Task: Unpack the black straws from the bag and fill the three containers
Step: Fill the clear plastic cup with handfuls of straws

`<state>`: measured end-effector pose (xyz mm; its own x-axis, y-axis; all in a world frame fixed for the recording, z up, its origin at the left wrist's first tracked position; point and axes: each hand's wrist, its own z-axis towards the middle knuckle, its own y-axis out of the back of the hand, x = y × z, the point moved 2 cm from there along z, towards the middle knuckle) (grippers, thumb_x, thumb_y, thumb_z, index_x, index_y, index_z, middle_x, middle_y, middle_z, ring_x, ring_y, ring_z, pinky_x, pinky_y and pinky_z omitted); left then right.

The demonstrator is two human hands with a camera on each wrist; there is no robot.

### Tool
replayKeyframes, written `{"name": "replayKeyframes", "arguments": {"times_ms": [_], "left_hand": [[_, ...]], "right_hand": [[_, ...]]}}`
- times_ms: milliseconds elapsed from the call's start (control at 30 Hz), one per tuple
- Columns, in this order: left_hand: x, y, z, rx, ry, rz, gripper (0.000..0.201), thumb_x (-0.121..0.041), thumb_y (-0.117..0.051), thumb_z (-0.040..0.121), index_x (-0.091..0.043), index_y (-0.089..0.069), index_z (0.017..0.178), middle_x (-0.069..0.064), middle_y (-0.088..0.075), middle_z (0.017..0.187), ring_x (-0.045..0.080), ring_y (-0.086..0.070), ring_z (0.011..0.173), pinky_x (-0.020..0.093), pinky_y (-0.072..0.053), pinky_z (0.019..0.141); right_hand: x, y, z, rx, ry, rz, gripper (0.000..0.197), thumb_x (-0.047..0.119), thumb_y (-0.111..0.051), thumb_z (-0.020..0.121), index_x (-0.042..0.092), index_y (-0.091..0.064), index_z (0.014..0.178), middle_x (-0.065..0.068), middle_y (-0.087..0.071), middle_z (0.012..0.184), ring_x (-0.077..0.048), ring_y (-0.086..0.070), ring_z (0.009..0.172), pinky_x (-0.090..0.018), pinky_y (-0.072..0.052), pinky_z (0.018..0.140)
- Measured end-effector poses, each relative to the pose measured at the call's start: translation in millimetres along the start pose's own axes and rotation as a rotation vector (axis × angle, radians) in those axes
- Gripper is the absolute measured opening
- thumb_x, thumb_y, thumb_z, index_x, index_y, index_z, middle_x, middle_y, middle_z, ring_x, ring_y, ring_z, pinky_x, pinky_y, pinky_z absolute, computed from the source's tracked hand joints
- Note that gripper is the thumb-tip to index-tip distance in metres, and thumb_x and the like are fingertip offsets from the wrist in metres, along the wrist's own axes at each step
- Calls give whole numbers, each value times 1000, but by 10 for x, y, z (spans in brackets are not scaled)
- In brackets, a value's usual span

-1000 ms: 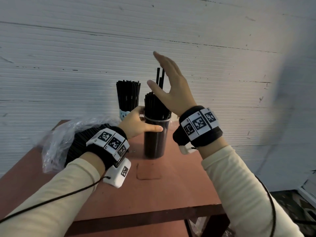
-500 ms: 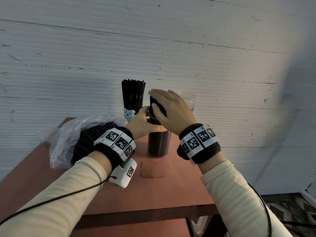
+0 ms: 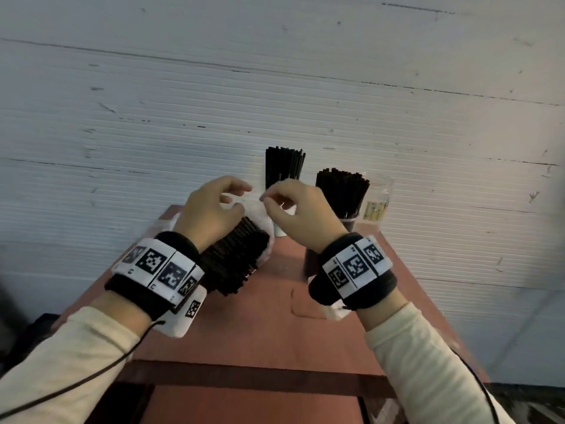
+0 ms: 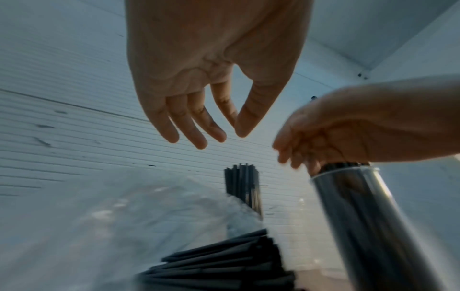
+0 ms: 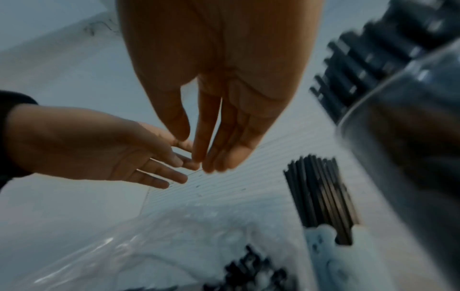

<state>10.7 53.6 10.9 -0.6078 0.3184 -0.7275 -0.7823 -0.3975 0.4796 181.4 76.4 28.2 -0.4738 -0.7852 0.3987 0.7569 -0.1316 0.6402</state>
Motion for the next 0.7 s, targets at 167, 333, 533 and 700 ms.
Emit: {"name": "replayKeyframes", "arguments": {"times_ms": [167, 333, 533, 700], "left_hand": [[355, 429, -69, 38, 96, 216, 35, -9, -65, 81, -30, -65, 110, -1, -59, 123, 18, -54, 115, 29, -41, 87], [716, 489, -89, 277, 168, 290, 50, -6, -66, 75, -31, -60, 118, 3, -52, 138, 21, -51, 123, 24, -38, 91], [786, 526, -60, 235, 134, 240, 57, 9, -54, 79, -30, -61, 120, -7, -53, 135, 12, -48, 122, 21, -36, 90], [726, 571, -35, 129, 146, 183, 56, 7, -56, 79, -33, -62, 117, -2, -59, 123, 15, -50, 107, 32, -47, 80]], "right_hand": [[75, -630, 26, 563, -218, -102, 30, 35, -56, 95, 16, -66, 116, -1, -66, 109, -16, -59, 98, -22, -41, 81], [189, -1028, 22, 843, -244, -232, 51, 42, -59, 92, 23, -49, 138, -4, -56, 133, -21, -51, 122, -25, -37, 95], [292, -1198, 78, 853, -196, -261, 48, 22, -67, 85, 20, -53, 131, -7, -60, 123, -27, -54, 115, -32, -43, 91], [206, -1149, 135, 796, -170, -242, 39, 12, -61, 88, 22, -60, 125, -3, -62, 122, -22, -56, 114, -25, -42, 86]]}}
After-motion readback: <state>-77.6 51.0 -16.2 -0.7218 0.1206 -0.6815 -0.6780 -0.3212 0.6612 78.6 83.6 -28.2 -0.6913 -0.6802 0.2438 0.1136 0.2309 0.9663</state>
